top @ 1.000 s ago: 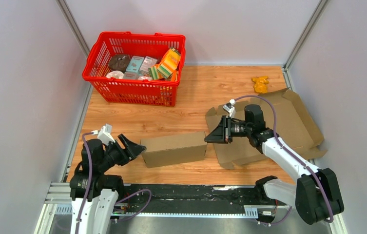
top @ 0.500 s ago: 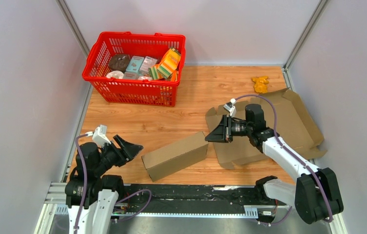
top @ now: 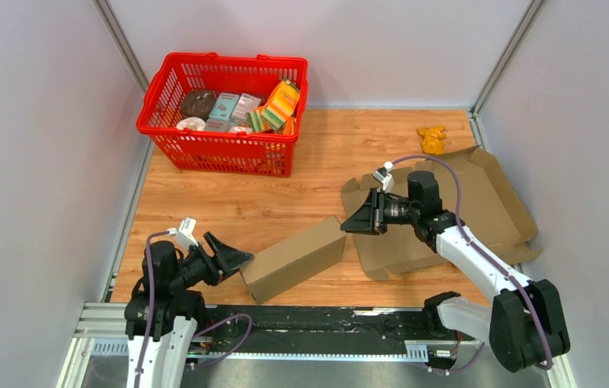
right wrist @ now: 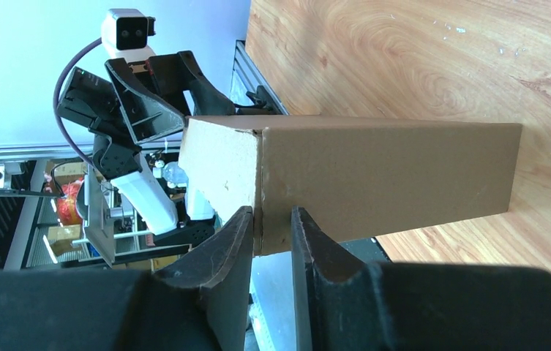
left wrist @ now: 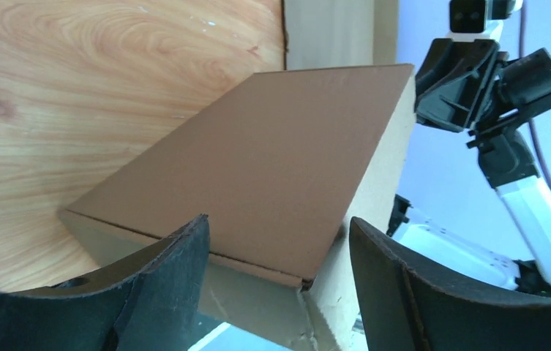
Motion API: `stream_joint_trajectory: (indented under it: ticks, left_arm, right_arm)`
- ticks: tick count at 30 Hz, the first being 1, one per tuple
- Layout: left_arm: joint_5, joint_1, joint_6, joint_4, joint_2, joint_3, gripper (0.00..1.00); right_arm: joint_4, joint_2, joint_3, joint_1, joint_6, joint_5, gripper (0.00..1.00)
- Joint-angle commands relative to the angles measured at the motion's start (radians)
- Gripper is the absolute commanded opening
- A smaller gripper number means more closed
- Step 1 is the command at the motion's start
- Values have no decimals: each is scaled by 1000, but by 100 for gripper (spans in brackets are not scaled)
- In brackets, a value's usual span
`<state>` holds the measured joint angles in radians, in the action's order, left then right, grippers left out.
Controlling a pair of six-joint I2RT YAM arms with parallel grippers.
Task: Fold the paper box
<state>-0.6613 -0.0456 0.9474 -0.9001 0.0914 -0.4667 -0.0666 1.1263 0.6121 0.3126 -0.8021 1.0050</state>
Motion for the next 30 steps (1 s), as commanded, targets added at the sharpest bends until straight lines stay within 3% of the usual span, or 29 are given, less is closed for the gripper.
stream_joint_trajectory:
  ticks: [1,5,10,12,16,19,24,26,30]
  left_arm:
    - [-93,-14,148,165,-1,29,78]
    - [-58,-40,206,338,57,72,77]
    - [-28,-79,163,570,336,63,72]
    - [17,-121,113,592,457,4,70]
    - [98,-135,41,587,556,-98,69]
    - [196,-137,-77,457,613,-212,70]
    - [252,-137,-257,255,608,-328,73]
    - [258,-137,-303,169,558,-339,72]
    - [353,-137,-302,47,392,-319,69]
  right_arm:
    - [-9,-10,3,0,-3,-51,27]
    - [14,-25,-12,6,-23,-63,27]
    - [45,-98,-74,6,-77,-123,27]
    - [91,-131,-119,8,-104,-152,27]
    - [131,-216,-175,6,-163,-226,27]
    - [72,-230,-131,5,-109,-255,29]
    - [-226,-201,55,6,165,-292,53]
    - [-423,-191,199,11,260,-388,62]
    - [-591,-192,384,55,368,-572,65]
